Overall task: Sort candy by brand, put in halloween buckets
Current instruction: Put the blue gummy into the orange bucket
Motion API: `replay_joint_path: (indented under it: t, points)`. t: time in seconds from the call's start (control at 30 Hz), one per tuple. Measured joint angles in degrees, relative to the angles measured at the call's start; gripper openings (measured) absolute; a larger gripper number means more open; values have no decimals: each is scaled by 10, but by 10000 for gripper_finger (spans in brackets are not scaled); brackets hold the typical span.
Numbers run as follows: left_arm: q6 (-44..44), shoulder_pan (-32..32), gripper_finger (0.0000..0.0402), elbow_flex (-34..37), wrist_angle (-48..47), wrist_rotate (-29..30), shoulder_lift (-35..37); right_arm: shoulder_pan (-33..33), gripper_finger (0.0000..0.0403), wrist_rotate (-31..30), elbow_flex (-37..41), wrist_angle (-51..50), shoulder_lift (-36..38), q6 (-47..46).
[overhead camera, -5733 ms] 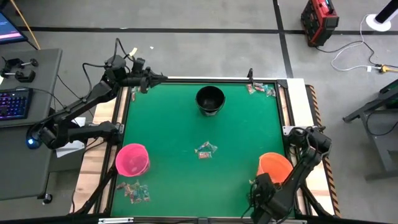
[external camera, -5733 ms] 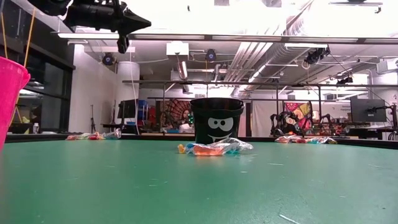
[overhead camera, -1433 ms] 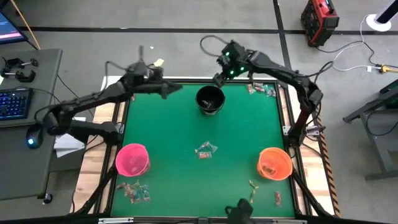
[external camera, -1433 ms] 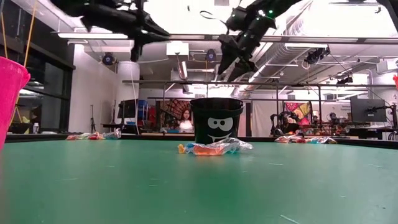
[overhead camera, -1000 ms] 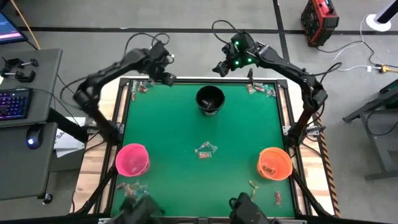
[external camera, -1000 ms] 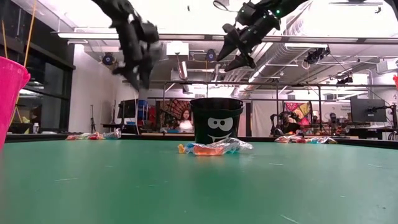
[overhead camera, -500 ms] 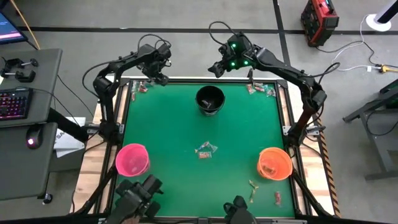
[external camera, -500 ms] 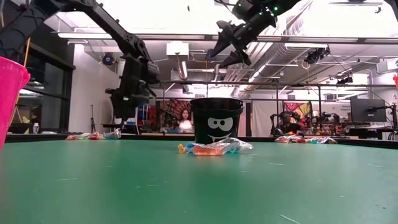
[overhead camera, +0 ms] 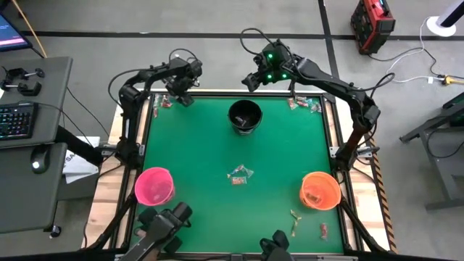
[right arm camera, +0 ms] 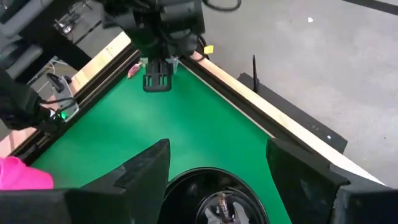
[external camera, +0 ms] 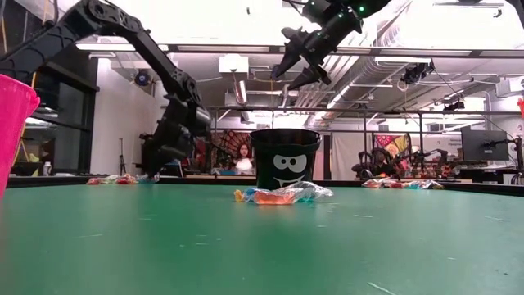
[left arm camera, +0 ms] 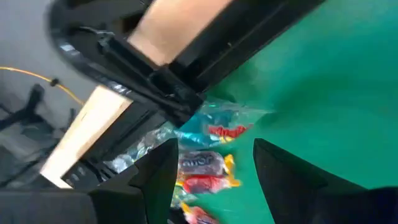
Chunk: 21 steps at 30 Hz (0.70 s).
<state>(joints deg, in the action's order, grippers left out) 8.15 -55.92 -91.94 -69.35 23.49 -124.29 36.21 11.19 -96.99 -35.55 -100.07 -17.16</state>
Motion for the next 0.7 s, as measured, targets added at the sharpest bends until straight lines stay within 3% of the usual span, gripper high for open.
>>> replay_joint_path:
  t: [0.13,0.33,0.47,0.7]
  points:
    - [29,3,163,0,-4,6,-24,-4,259,-18,0,-2,0,-8]
    - [53,22,18,1,-9,-17,-9,-13,259,-30,0,-4,0,-2]
    - [31,29,6,-2,-10,-62,52,-15,259,-32,0,-9,7,29]
    - [-64,64,1,13,50,-215,227,-5,259,-12,0,-8,84,66]
